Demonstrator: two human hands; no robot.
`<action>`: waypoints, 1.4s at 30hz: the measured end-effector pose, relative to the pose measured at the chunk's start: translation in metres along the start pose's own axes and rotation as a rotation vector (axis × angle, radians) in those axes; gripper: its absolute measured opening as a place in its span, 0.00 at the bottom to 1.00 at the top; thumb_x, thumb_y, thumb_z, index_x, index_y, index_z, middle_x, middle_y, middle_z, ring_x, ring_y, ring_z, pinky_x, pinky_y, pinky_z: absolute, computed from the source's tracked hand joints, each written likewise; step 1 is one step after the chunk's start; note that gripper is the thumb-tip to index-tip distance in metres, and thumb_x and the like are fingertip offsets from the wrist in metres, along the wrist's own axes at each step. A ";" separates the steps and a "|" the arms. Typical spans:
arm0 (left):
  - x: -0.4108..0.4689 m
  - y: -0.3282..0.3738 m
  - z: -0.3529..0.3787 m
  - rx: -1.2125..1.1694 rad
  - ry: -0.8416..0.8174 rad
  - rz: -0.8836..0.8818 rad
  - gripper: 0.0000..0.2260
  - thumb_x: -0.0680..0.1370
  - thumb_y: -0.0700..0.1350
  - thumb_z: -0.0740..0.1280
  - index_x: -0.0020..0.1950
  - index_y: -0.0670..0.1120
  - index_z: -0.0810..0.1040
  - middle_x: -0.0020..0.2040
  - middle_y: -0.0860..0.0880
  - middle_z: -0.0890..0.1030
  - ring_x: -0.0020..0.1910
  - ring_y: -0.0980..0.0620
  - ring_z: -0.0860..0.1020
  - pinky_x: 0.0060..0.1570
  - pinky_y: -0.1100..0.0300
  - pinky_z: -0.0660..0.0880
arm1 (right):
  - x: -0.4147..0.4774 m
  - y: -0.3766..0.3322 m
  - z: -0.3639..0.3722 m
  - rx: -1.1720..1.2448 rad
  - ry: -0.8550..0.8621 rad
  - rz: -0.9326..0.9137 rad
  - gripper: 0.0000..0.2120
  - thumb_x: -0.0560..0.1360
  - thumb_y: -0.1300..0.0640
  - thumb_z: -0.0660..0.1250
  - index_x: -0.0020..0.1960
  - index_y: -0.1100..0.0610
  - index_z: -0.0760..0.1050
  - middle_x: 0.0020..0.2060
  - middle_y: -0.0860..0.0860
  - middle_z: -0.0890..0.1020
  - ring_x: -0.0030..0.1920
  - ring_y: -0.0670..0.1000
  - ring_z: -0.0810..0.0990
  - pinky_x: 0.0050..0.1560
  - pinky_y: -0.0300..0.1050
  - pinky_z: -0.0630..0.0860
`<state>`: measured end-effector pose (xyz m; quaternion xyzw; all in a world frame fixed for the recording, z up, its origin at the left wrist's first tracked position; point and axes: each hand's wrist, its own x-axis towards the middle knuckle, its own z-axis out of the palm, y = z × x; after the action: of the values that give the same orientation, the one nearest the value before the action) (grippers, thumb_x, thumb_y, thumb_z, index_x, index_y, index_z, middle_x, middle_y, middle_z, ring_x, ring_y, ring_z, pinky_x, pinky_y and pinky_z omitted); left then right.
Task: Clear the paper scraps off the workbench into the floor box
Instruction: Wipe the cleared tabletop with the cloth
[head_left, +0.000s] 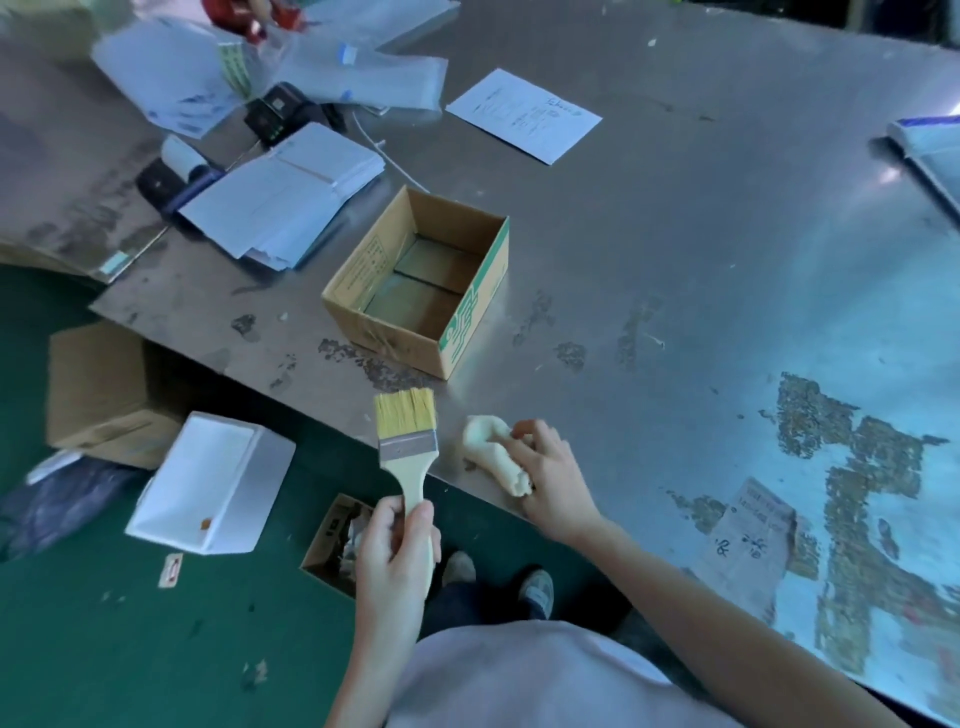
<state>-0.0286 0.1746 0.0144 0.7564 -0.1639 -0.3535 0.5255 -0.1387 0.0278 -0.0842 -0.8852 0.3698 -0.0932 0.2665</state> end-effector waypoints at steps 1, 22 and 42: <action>-0.003 0.000 -0.004 -0.013 -0.008 -0.008 0.10 0.80 0.40 0.61 0.40 0.39 0.69 0.28 0.47 0.68 0.27 0.52 0.63 0.26 0.65 0.63 | 0.001 0.009 -0.006 0.014 0.011 0.005 0.20 0.68 0.56 0.68 0.60 0.56 0.76 0.57 0.56 0.73 0.50 0.58 0.72 0.50 0.48 0.67; -0.007 0.004 -0.050 -0.276 -0.022 -0.046 0.10 0.79 0.38 0.62 0.39 0.38 0.68 0.28 0.42 0.66 0.28 0.49 0.63 0.27 0.62 0.64 | 0.017 -0.031 0.023 0.021 0.289 0.338 0.20 0.66 0.55 0.55 0.51 0.62 0.78 0.51 0.61 0.73 0.47 0.61 0.72 0.45 0.47 0.63; 0.026 -0.001 -0.080 -0.195 0.030 -0.066 0.08 0.79 0.41 0.62 0.40 0.42 0.70 0.27 0.49 0.69 0.27 0.52 0.63 0.26 0.64 0.61 | 0.022 -0.039 0.013 0.078 0.241 0.451 0.18 0.66 0.58 0.58 0.53 0.63 0.76 0.55 0.61 0.71 0.52 0.62 0.71 0.52 0.54 0.70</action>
<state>0.0461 0.2134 0.0204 0.7119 -0.0957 -0.3734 0.5870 -0.0947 0.0403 -0.0750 -0.7520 0.5829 -0.1506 0.2683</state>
